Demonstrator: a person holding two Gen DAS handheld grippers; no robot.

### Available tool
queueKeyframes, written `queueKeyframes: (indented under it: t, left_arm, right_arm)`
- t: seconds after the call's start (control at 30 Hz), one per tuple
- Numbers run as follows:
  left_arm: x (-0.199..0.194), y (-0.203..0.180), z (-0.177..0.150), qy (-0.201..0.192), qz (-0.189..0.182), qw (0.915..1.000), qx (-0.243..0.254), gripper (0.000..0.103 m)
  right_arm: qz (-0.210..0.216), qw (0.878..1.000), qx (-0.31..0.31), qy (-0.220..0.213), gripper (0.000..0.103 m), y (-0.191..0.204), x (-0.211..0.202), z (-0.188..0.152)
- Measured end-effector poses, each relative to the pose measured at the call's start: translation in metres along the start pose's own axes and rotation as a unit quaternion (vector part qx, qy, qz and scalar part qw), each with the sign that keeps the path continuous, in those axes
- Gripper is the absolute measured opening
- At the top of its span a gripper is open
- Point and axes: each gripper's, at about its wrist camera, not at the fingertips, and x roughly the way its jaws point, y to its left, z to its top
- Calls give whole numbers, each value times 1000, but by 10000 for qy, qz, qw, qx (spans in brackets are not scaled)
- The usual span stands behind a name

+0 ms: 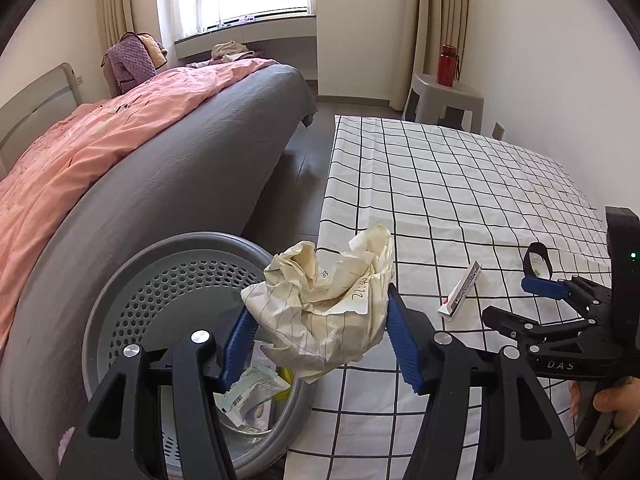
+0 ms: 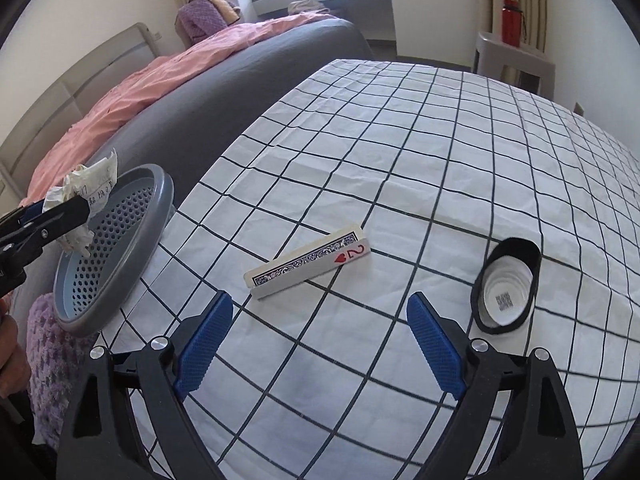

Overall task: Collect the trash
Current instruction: 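Grasp the playing card with the right tool while the left tool holds the tissue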

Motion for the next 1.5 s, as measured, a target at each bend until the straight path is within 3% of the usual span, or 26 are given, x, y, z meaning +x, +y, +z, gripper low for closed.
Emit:
queueKeyframes:
  t: [0.33,0.83,1.03,1.23,1.5]
  left_arm:
    - [1,-1,8,-61,106,9999,-15,59]
    - [8,2,10,-13,163,9998,-68,59]
    - [6,6,10,-33,170,9998,-108,59]
    - [4,8,9,-10,125,9998,-183,59]
    - [-3,20,-2,1,75,9997,-241,59]
  right_arm:
    - [262,9969,-706,216,96,8,26,21]
    - [159,9896,-1317,564,96,18,54,26]
    - [-71,9873,-1516,467,85,23,55,24]
    - [-86,9908,-1298,374,84,24,46,16]
    - [-169,9984,-474,251,84,31,16,-4]
